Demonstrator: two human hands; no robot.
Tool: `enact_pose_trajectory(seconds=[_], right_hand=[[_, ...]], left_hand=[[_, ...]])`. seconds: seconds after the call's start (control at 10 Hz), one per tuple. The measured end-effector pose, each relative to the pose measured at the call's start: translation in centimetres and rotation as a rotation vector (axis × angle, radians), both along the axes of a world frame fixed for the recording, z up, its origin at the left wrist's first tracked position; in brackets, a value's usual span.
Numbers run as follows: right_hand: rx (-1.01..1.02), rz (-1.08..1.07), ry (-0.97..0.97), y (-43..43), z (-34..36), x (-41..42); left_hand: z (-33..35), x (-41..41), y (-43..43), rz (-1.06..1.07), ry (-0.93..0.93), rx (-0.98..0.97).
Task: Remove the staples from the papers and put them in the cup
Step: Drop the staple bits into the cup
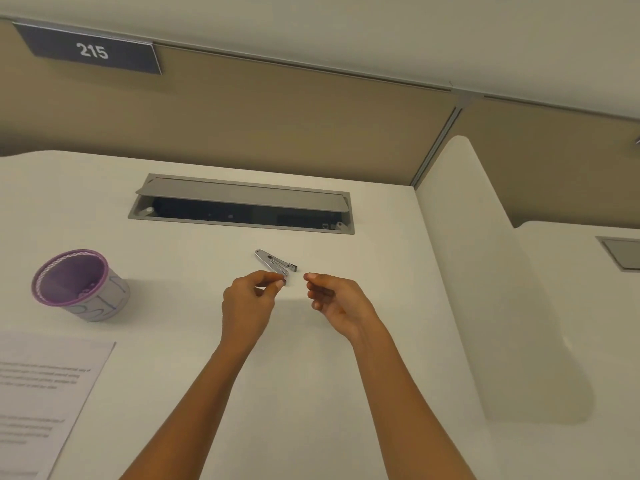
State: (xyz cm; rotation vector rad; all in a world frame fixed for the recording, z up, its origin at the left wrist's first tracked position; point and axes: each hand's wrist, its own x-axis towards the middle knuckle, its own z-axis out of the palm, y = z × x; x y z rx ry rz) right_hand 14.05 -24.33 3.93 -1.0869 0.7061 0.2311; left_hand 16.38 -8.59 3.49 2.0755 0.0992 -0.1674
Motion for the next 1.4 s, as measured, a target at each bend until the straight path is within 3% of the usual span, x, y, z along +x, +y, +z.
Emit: enact_pose_trajectory(seconds=[0.3, 0.6, 0.8, 1.1, 1.4], right_hand=[[-0.017, 0.195, -0.014, 13.4, 2.8, 3.9], [-0.104, 0.335, -0.066, 24.8, 4.4, 7.5], [-0.511, 0.403, -0.043, 29.7, 4.3, 9.5], [-0.999, 0.443, -0.212, 31.4, 4.0, 10.6], [-1.062, 0.453, -0.251, 31.1, 4.2, 10.5]], left_hand=[[4.2, 0.8, 12.5, 0.241, -0.081, -0.145], [5.3, 2.3, 23.7, 0.403, -0.099, -0.094], [5.1, 3.1, 28.3, 0.368, -0.09, -0.069], [4.6, 4.7, 29.4, 0.288, -0.057, -0.06], [4.4, 5.2, 28.9, 0.274, -0.083, -0.062]])
